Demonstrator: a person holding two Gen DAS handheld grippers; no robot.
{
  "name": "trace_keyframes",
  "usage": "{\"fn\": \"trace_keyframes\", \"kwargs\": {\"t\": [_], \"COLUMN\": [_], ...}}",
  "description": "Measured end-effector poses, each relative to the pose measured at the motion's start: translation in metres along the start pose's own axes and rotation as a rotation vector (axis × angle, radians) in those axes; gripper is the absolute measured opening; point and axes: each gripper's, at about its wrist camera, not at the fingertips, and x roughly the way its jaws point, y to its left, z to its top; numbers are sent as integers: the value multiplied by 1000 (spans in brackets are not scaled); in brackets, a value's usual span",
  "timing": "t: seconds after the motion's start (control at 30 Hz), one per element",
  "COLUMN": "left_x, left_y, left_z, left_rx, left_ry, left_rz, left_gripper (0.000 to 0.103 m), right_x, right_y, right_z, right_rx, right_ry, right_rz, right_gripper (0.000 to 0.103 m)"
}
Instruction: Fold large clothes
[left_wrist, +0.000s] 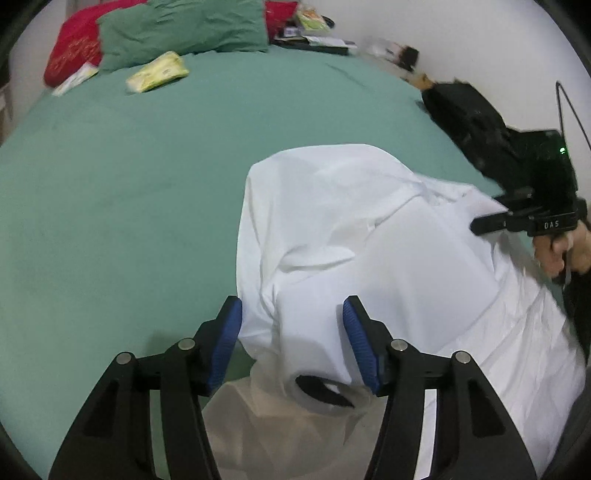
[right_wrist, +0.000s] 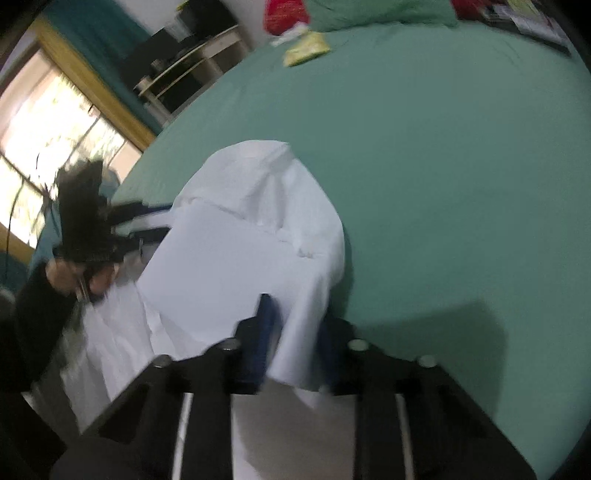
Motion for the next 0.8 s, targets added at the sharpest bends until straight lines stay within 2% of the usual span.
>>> {"fn": "trace_keyframes", "kwargs": {"t": [0.03,0.13,0.17,0.2,0.23,0.3,0.4,0.53,0.63,0.8], "left_x": [1,0,-1,-3,-10,-22,-32,-24,-32,-68], "left_y": [0,-2,-3,-5,-8,-15,-26,-43,-53,-63], "left_z": [3,9,10,12,13,19,16,-8,-24,-42], "left_rx": [4,43,53,63,84,117,132,225,257,235], "left_ry": [12,42,46,37,-15,-122,-204,-162,-173,-206], "left_rz": [1,15,5,18,107,215,268,334,356,340], "left_gripper": [60,58,36,26,22,16,15,19,20,20], "right_x": [-2,-4,-5,-4,-3,5,20,38,43,29], "right_y": [9,47,63,76,86,110,124,136,148,155], "right_z": [-2,-3,-3,-3,-3,-8,-22,-51,-79,-102], "right_rx": [-60,-267,-353,-422,-477,-616,-756,-886,-993,-1018], "right_ry": [-8,-55,-91,-129,-156,-228,-264,-250,-268,-254], "right_rz": [-48,-283,-377,-451,-505,-642,-790,-867,-921,-932], "right_gripper": [18,15,14,14,14,14,14,14,15,18]}}
